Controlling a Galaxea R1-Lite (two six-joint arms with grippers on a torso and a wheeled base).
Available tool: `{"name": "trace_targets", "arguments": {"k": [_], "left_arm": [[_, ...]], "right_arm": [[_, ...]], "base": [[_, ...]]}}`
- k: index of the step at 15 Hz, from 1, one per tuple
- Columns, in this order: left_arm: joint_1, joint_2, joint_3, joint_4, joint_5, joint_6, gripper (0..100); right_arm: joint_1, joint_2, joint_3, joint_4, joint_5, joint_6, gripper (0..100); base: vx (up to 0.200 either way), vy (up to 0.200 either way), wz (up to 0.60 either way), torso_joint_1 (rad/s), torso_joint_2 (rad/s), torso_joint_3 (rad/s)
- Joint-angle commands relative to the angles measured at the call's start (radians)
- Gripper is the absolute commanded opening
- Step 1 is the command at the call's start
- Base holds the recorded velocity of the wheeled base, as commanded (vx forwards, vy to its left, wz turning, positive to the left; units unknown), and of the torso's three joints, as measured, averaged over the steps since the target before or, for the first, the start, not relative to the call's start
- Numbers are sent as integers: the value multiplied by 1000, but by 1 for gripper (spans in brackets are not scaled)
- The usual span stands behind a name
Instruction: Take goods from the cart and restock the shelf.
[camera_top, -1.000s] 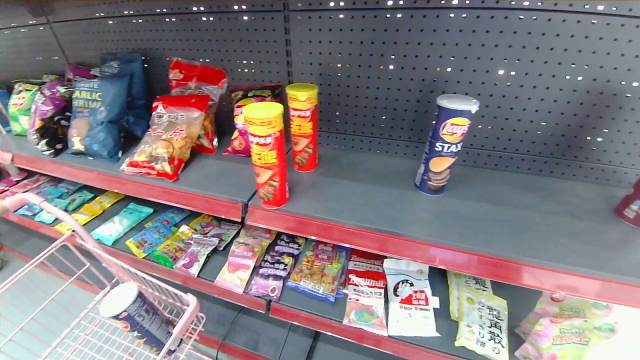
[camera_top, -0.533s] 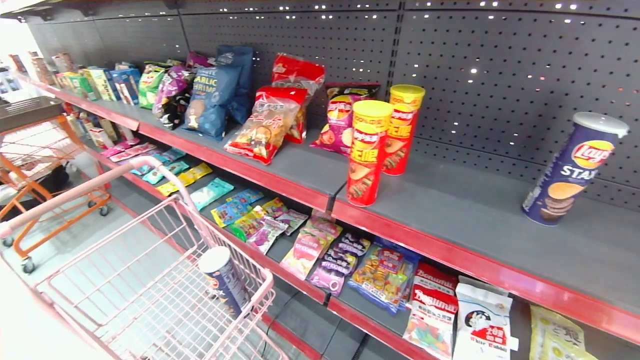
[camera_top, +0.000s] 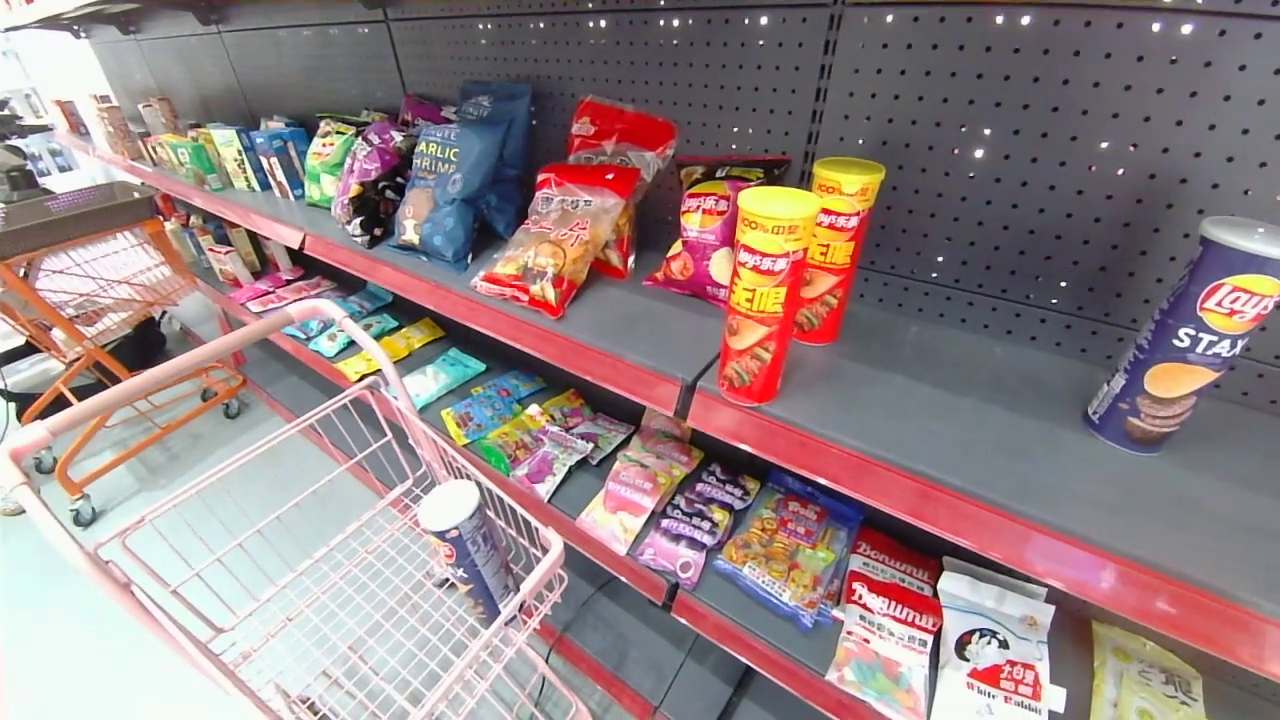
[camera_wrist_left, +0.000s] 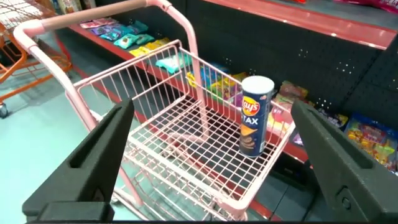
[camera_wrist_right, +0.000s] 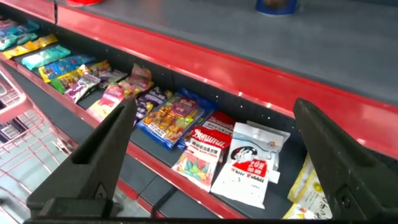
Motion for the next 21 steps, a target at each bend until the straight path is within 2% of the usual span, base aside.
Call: {"name": "trace_targets", "arguments": {"k": [1,15,16,17,18,20,21], "left_arm": [[0,0,0,0,1,-1,100],[-1,0,0,0,-2,8,100],[-1,0,0,-5,-31,12,100],[-6,19,-51,-17,-55,8,100],[-35,200,-224,-17,-66,-4,100],[-63,464,-451,-43,-58,-91,100],[-46,602,-543,-48,-32,-107,100]], "right_arm": [[0,1,0,0,0,0,100],[0,1,0,0,0,0,100],[0,0,0,0,0,-2,100],[0,0,0,0,0,-2,100],[0,1,0,0,0,-2,100],[0,1,0,0,0,0,100],[0,1,0,0,0,-2,100]], "base": [[0,0,0,-144,378,217],[0,0,0,-171,478,302],[0,0,0,-41,144,105],[0,0,0,-27,80,56],[0,0,0,0,0,0],[0,0,0,0,0,0],[0,0,0,0,0,0]]}}
